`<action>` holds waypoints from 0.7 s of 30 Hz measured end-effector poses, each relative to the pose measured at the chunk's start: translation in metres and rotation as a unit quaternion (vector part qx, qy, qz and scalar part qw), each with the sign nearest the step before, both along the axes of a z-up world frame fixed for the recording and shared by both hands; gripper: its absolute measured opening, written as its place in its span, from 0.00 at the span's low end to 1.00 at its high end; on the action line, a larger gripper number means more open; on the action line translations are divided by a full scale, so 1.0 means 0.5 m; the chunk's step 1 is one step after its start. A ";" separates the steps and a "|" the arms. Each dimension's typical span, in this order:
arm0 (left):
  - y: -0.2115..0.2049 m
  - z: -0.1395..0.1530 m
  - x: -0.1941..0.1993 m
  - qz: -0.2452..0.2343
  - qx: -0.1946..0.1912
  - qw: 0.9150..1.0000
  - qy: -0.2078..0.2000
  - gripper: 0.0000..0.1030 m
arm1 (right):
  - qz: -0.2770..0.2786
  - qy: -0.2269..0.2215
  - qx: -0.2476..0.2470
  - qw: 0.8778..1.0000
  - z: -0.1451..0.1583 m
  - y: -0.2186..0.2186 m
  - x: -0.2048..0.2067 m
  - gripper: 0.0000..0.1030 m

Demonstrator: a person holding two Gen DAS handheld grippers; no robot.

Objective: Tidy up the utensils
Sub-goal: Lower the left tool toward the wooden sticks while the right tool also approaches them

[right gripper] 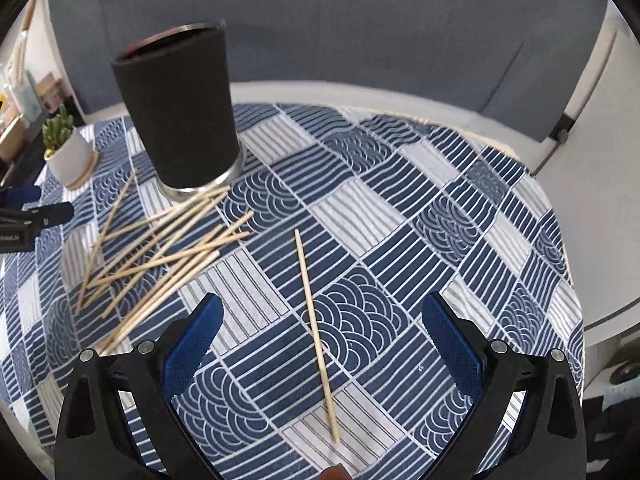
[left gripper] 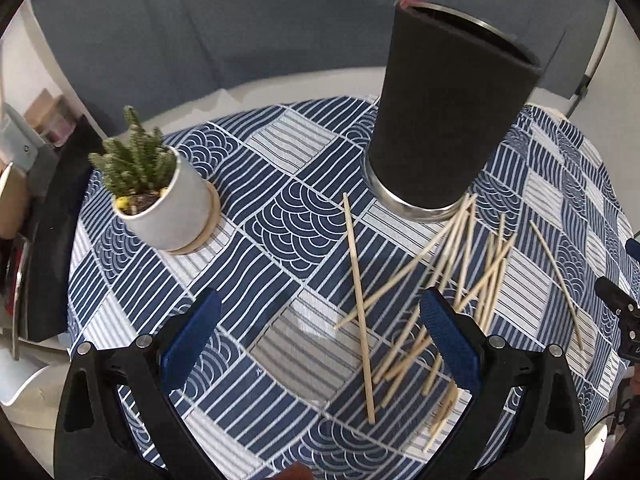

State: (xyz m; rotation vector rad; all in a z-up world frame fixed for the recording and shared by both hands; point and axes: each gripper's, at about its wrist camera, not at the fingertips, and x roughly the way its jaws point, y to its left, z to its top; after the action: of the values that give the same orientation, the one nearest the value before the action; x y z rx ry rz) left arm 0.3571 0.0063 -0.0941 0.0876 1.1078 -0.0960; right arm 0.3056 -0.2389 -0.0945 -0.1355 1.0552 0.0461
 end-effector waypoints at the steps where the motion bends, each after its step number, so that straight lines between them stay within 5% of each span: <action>1: 0.000 -0.010 0.010 -0.002 -0.001 1.000 0.006 0.94 | -0.001 0.008 -0.001 1.000 -0.010 0.000 0.008 0.93; 21: -0.009 -0.132 0.119 0.006 0.016 0.997 0.080 0.94 | 0.009 0.116 -0.031 0.993 -0.147 -0.015 0.088 0.93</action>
State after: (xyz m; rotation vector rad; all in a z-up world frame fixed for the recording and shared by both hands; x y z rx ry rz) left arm 0.4166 0.0017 -0.1602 0.1042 1.2691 -0.0758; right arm 0.3498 -0.2467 -0.1680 -0.1993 1.2875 0.0454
